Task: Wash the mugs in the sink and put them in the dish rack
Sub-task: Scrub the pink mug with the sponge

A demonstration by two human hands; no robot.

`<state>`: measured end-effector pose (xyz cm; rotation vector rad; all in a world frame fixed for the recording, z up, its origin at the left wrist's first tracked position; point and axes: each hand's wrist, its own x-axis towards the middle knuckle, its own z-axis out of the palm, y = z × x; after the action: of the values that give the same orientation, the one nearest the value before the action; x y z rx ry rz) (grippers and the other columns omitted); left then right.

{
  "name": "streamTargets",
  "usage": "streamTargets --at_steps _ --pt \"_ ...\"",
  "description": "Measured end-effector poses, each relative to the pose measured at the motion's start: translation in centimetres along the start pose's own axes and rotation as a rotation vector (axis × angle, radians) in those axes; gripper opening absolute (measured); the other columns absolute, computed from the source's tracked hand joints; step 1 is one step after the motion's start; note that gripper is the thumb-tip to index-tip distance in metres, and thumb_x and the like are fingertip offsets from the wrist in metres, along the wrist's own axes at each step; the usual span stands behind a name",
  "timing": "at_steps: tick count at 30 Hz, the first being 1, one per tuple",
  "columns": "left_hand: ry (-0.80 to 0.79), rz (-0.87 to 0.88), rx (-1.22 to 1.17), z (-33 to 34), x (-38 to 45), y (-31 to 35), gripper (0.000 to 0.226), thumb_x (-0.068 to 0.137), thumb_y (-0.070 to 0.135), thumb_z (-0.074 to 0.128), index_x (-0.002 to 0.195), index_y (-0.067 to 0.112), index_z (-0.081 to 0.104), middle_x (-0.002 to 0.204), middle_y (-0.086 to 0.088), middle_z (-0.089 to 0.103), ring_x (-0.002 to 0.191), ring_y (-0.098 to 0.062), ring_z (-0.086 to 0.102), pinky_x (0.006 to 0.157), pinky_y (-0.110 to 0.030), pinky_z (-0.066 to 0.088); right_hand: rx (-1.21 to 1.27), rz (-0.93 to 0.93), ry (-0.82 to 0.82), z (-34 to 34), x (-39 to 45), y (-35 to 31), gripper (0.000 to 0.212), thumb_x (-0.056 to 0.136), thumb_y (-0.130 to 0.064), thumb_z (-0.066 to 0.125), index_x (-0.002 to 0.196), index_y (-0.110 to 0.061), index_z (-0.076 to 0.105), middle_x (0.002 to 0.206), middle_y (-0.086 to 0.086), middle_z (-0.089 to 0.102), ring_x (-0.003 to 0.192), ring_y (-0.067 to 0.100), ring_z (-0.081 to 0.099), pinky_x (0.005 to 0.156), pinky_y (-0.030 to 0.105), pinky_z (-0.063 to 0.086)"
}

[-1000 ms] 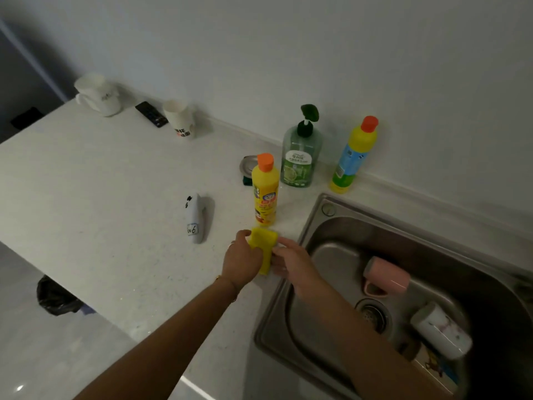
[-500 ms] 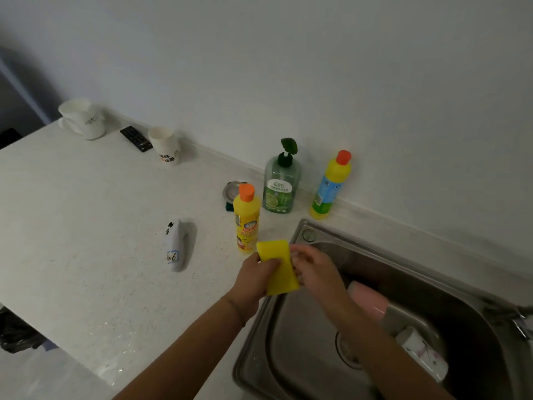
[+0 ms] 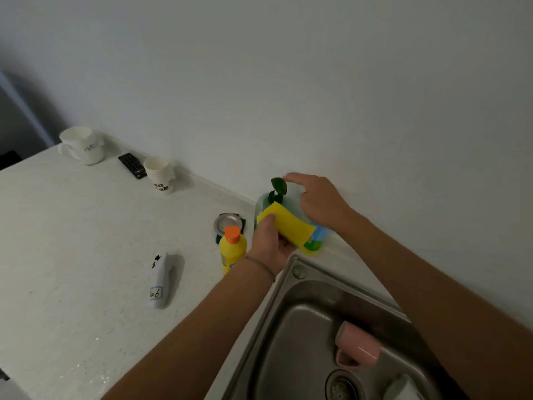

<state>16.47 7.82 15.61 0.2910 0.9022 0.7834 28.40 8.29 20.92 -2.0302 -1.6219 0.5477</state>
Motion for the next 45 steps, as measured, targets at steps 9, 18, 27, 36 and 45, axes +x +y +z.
streamTargets --at_steps 9,18,27,36,45 --pt "0.104 0.030 -0.193 1.4 2.1 1.2 0.053 0.113 0.035 0.031 0.153 0.001 0.038 0.152 -0.021 0.047 0.136 -0.037 0.051 0.098 -0.045 0.045 -0.440 -0.132 -0.211 -1.4 2.4 0.0 0.066 0.090 0.004 0.045 0.146 -0.031 0.051 0.154 -0.006 0.047 0.132 0.024 0.050 0.102 0.033 0.043" --pt "0.069 0.014 -0.274 1.6 3.5 0.9 0.045 0.112 0.033 0.030 0.102 -0.001 0.058 0.095 -0.018 0.061 0.085 -0.029 0.060 0.082 -0.044 0.051 -0.508 -0.114 -0.145 -1.2 2.9 -0.5 0.057 0.094 -0.003 0.044 0.141 -0.033 0.057 0.136 0.000 0.062 0.105 0.023 0.059 0.074 0.028 0.035" --pt "0.092 0.017 -0.217 1.7 3.4 0.8 0.037 0.112 0.031 0.032 0.125 0.004 0.054 0.099 -0.016 0.061 0.088 -0.028 0.061 0.094 -0.044 0.049 -0.616 -0.098 -0.154 0.0 2.7 -0.3 0.050 0.102 -0.016 0.039 0.148 -0.033 0.049 0.130 0.008 0.062 0.107 0.028 0.060 0.077 0.033 0.043" --pt "0.057 0.009 0.016 -0.9 0.5 -1.8 0.041 0.111 0.027 0.040 0.148 0.011 0.044 0.144 -0.020 0.054 0.129 -0.038 0.055 0.090 -0.050 0.053 0.060 0.093 0.033 1.3 -3.5 2.3 0.049 0.093 -0.011 0.047 0.136 -0.030 0.062 0.137 -0.002 0.064 0.120 0.020 0.061 0.102 0.039 0.050" --pt "-0.079 0.001 0.680 -5.7 -3.1 -11.1 0.020 0.106 0.018 0.051 0.123 0.016 0.062 0.119 -0.013 0.066 0.099 -0.028 0.066 0.076 -0.038 0.056 1.047 0.859 0.104 7.2 -19.2 9.8 0.019 0.104 -0.019 0.052 0.104 -0.005 0.064 0.083 0.013 0.064 0.056 0.010 0.064 0.041 0.021 0.048"
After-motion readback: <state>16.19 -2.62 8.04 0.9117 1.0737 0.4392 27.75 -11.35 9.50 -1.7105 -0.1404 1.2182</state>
